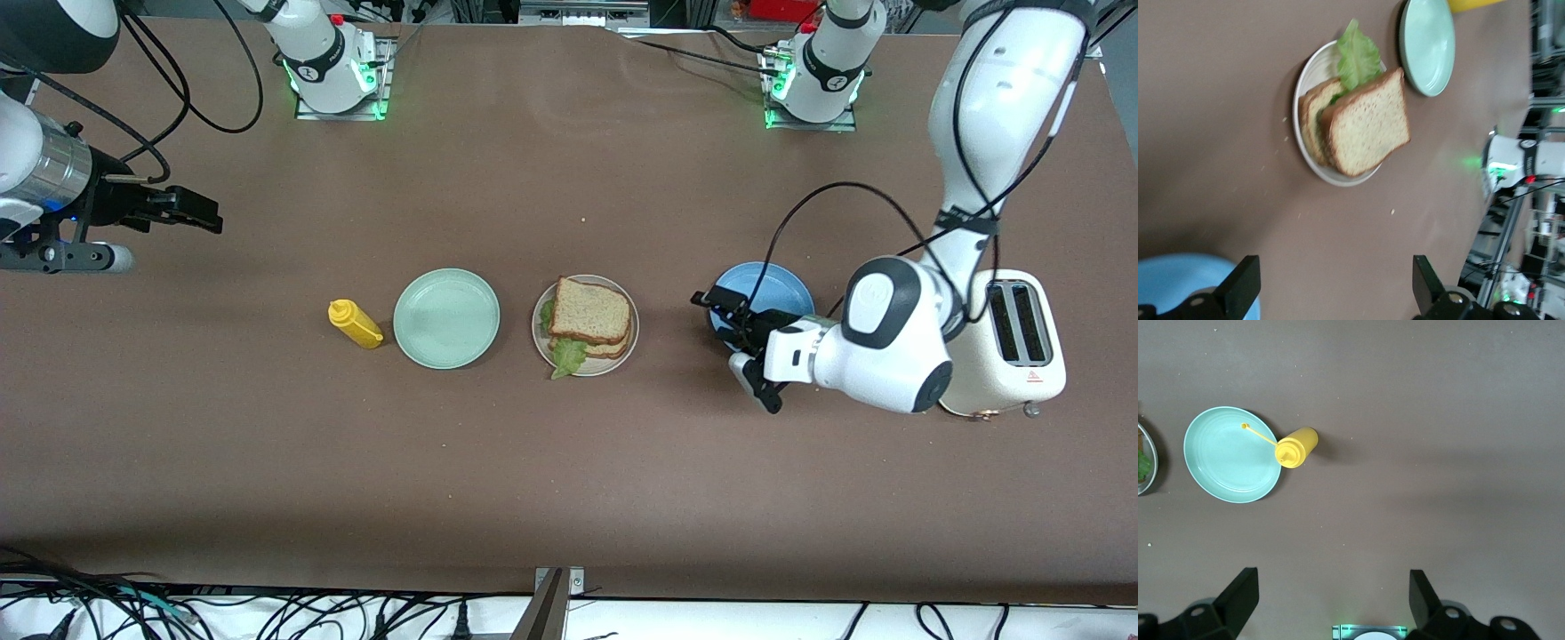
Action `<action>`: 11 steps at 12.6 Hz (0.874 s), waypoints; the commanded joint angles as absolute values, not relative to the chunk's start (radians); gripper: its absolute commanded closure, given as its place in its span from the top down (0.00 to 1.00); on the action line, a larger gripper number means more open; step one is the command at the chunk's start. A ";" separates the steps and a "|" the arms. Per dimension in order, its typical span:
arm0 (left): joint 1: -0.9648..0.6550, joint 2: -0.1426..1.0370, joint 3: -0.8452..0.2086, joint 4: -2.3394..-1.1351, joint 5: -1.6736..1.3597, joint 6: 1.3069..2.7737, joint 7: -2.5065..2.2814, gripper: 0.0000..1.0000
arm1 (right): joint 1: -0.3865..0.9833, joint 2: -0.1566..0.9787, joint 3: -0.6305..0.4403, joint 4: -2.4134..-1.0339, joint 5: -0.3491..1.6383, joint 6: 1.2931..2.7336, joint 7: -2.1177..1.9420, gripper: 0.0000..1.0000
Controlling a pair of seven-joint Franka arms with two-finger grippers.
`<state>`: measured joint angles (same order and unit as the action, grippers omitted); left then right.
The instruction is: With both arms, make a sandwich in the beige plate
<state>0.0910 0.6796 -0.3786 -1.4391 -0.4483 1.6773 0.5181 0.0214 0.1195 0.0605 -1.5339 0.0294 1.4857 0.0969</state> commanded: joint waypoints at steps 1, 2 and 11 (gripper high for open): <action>0.109 0.573 -0.371 -1.466 -0.312 1.620 0.468 1.00 | 0.014 0.132 0.067 -1.525 0.031 1.493 0.090 1.00; 0.106 0.522 -0.353 -1.480 -0.251 1.617 0.450 1.00 | 0.014 0.158 0.067 -1.508 0.028 1.493 0.094 1.00; -0.057 0.059 -0.100 -1.633 0.057 1.615 0.147 1.00 | 0.005 0.222 0.054 -1.447 0.020 1.614 0.060 1.00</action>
<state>-0.0486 0.1724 -0.1100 -1.5313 0.0010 1.5970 0.1844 0.0095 0.2158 0.0475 -1.4710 0.0282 1.6198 0.0685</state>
